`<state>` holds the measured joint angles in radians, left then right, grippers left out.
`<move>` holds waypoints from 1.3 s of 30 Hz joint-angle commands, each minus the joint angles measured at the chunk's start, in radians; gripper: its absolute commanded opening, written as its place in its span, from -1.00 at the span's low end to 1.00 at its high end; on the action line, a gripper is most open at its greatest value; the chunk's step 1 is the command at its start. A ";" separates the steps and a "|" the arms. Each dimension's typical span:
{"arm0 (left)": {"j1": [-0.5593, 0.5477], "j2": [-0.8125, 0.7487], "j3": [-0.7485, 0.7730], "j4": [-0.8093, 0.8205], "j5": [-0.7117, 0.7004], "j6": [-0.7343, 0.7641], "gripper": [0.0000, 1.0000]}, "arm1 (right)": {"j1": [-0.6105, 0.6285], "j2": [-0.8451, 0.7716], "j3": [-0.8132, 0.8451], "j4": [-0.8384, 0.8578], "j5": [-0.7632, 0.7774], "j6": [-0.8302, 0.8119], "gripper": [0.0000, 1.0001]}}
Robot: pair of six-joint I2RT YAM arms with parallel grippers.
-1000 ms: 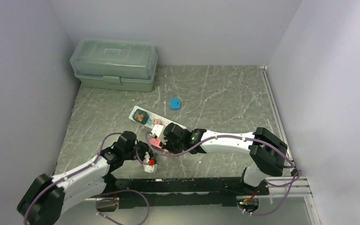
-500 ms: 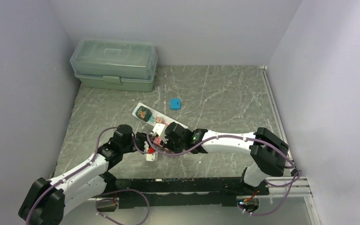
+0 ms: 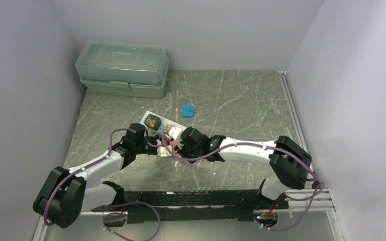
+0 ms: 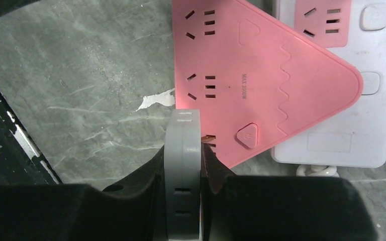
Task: Insert the plug
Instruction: Insert the plug into the socket.
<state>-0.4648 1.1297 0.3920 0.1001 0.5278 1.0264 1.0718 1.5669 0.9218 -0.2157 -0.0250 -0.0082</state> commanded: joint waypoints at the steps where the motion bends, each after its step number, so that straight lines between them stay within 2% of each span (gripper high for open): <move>1: 0.030 0.035 0.062 0.004 0.067 -0.073 -0.40 | 0.008 -0.019 -0.024 0.000 -0.030 -0.025 -1.00; 8: 0.039 0.012 0.074 -0.021 0.085 -0.076 -0.43 | -0.017 -0.056 -0.037 0.016 -0.071 -0.025 -1.00; 14: 0.102 -0.075 0.066 -0.032 0.106 -0.085 -0.43 | -0.040 -0.081 -0.042 0.021 -0.105 -0.039 -1.00; 18: 0.165 -0.035 0.091 -0.003 0.103 -0.102 -0.35 | -0.058 -0.096 -0.034 0.013 -0.120 -0.050 -1.00; 22: 0.215 0.070 0.178 -0.026 0.166 -0.045 -0.05 | -0.073 -0.103 -0.027 0.005 -0.136 -0.058 -1.00; 26: 0.218 0.106 0.193 -0.005 0.272 0.094 0.49 | -0.089 -0.089 -0.022 -0.003 -0.164 -0.056 -1.00; 28: 0.216 0.139 0.231 -0.023 0.293 0.123 0.63 | -0.096 -0.079 -0.018 -0.008 -0.175 -0.054 -1.00; 33: 0.217 0.222 0.350 -0.153 0.332 0.205 0.90 | -0.125 -0.076 -0.014 -0.001 -0.210 -0.036 -1.00; 37: 0.214 0.294 0.432 -0.237 0.373 0.247 0.95 | -0.134 -0.076 -0.012 0.012 -0.233 -0.029 -1.00; 39: 0.206 0.332 0.507 -0.360 0.402 0.331 0.95 | -0.134 -0.070 -0.011 0.012 -0.243 -0.030 -1.00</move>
<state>-0.2481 1.4055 0.7815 -0.0669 0.8322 1.2190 0.9432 1.4956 0.8856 -0.1982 -0.2237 -0.0494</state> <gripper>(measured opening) 0.972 0.230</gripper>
